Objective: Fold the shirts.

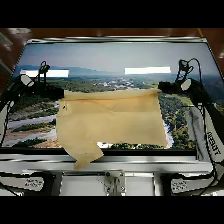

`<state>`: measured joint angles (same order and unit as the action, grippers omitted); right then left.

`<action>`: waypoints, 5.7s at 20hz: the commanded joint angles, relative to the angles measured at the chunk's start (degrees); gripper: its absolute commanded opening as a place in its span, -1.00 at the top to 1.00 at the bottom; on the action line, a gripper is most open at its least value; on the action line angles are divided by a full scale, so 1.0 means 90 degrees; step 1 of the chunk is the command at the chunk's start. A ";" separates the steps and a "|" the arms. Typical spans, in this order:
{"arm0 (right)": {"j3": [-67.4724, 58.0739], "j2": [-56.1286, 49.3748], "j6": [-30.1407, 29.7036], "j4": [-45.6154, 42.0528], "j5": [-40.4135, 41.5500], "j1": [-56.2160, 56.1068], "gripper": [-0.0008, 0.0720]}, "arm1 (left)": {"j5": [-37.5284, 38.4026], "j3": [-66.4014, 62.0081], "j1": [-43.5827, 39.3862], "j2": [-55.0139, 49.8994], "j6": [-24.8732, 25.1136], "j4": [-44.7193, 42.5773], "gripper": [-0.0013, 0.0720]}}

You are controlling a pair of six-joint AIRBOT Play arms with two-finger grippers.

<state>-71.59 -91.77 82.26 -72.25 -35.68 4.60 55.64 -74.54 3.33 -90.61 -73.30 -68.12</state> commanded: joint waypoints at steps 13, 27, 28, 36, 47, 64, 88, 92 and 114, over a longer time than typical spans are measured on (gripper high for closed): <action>-0.0041 -0.0323 0.0437 -0.0413 -0.2123 0.0192 -0.85 | 0.1474 0.0282 0.0070 0.0024 -0.0719 -0.0437 -0.45; 0.1829 0.2062 -0.0923 0.0364 -0.4962 0.3378 -0.84 | 0.2290 0.4500 0.1732 0.3400 -0.0396 0.0954 -0.88; 0.1994 0.2103 -0.0942 0.0401 -0.4843 0.3412 -0.84 | 0.2174 0.4881 0.1727 0.3524 -0.0308 0.1173 -0.87; 0.2176 0.2113 -0.1151 0.0595 -0.4481 0.3390 -0.83 | 0.1457 0.5598 0.1722 0.3529 -0.0070 0.1098 -0.83; 0.2176 0.2113 -0.1175 0.0566 -0.4592 0.3390 -0.81 | 0.0520 0.5598 0.0495 0.2543 -0.0216 0.1275 -0.60; 0.4388 0.2110 -0.1547 0.1107 -0.3563 0.2909 -0.87 | 0.0896 0.5591 0.0474 0.2773 -0.0192 0.1494 0.85; 0.1515 0.1863 -0.0765 0.1219 -0.1741 0.0461 0.82 | 0.0899 0.2067 0.1183 0.2616 0.0097 0.2186 0.85; 0.0750 0.0833 -0.0267 0.0765 -0.1251 0.0143 0.82 | 0.1146 0.0838 0.1044 0.1277 0.0095 0.2387 0.85; 0.0396 -0.0947 -0.0267 0.2905 -0.1545 0.0913 -0.89 | 0.2181 -0.0085 0.1180 0.0192 -0.0187 0.2781 -0.86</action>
<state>-68.01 -97.43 82.46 -53.39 -47.70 13.21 74.78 -75.26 14.55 -90.87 -75.61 -44.18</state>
